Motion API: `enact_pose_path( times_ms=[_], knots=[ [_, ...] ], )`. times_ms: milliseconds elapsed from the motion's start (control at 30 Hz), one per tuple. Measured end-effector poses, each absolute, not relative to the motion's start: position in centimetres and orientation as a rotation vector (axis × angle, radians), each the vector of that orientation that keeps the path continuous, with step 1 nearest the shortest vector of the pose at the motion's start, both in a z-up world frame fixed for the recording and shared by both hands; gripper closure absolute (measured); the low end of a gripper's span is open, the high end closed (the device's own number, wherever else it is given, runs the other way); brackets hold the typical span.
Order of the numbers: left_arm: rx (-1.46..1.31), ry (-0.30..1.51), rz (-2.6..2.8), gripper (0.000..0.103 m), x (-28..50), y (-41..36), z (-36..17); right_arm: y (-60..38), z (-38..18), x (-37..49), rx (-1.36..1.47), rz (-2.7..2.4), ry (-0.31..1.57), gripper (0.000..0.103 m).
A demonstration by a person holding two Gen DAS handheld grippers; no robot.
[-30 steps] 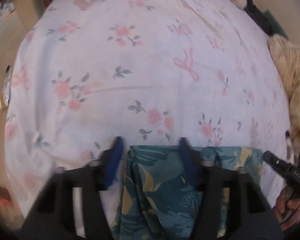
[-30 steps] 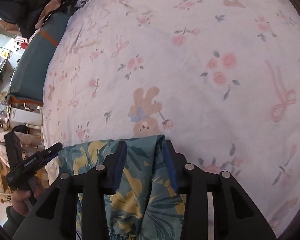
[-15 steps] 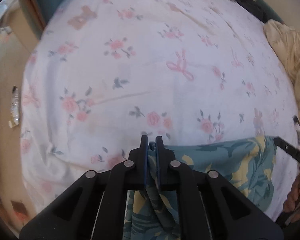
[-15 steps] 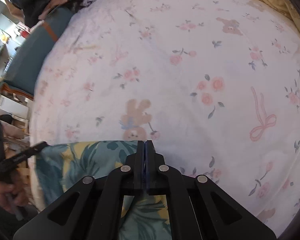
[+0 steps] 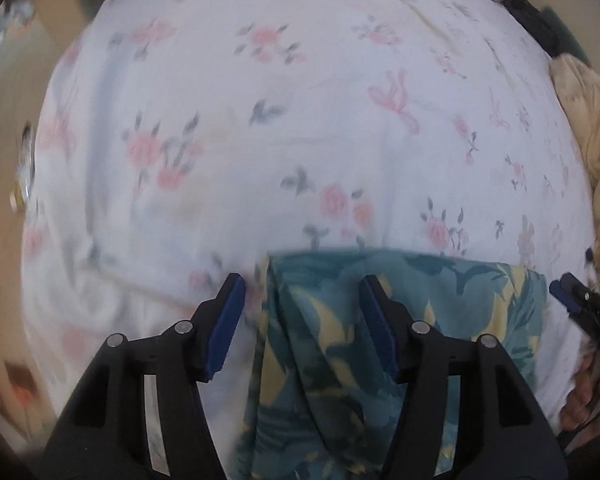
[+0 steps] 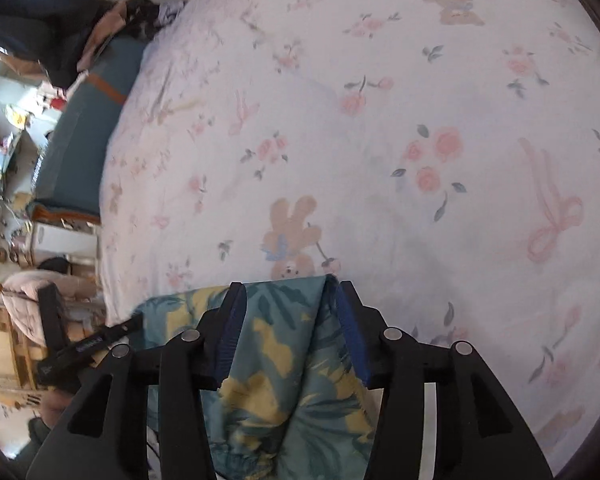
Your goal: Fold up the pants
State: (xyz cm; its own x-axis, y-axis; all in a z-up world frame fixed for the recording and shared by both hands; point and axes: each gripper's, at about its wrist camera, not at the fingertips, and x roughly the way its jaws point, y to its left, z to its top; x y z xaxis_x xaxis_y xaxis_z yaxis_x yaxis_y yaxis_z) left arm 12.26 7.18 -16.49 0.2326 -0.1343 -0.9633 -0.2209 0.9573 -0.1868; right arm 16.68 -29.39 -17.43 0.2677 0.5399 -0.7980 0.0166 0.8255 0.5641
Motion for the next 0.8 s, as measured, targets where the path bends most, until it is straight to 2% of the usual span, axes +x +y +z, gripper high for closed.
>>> enact_pose_path(
  times_ms=[67, 100, 133, 167, 200, 233, 267, 367, 500, 567, 700, 800],
  knots=[
    [-0.294, 1.361, 0.026, 0.047, 12.7, 6.9, -16.9, -29.1, -18.8, 17.3, 0.494, 0.366, 1.291, 0.053],
    [-0.29, 1.374, 0.016, 0.051, 12.9, 6.8, -16.9, -29.1, -19.6, 17.4, 0.512, 0.379, 1.317, 0.053],
    [-0.283, 1.391, -0.014, 0.072, 13.0, 6.6, -16.9, -29.0, -20.3, 17.4, 0.536, 0.399, 1.346, 0.053],
    [-0.275, 1.409, -0.049, 0.086, 13.2, 6.4, -16.9, -28.9, -20.9, 17.3, 0.554, 0.419, 1.364, 0.053],
    [-0.252, 1.438, -0.11, 0.097, 13.5, 6.1, -16.8, -28.6, -20.9, 17.2, 0.529, 0.434, 1.366, 0.058],
    [-0.22, 1.436, -0.133, 0.097, 13.7, 6.0, -16.4, -28.4, -20.7, 17.3, 0.5, 0.446, 1.367, 0.066],
    [-0.209, 1.432, -0.148, 0.097, 13.9, 6.0, -16.2, -28.1, -20.5, 17.4, 0.493, 0.484, 1.371, 0.098],
    [-0.16, 1.401, -0.18, 0.098, 14.5, 6.0, -14.7, -27.5, -18.8, 17.5, 0.415, 0.517, 1.307, 0.099],
    [-0.188, 1.19, -0.174, 0.098, 14.5, 7.2, -9.5, -27.0, -13.5, 17.5, 0.324, 0.526, 1.12, 0.099],
    [-0.07, 1.118, -0.175, 0.098, 14.1, 6.7, -8.3, -26.9, -11.6, 17.2, 0.296, 0.544, 1.057, 0.099],
    [-0.013, 1.143, -0.21, 0.098, 13.7, 7.0, -9.4, -26.6, -11.9, 15.9, 0.21, 0.572, 1.023, 0.099],
    [0.01, 1.14, -0.231, 0.098, 12.9, 6.5, -8.0, -26.3, -11.0, 14.2, 0.136, 0.573, 0.991, 0.099]
  ],
)
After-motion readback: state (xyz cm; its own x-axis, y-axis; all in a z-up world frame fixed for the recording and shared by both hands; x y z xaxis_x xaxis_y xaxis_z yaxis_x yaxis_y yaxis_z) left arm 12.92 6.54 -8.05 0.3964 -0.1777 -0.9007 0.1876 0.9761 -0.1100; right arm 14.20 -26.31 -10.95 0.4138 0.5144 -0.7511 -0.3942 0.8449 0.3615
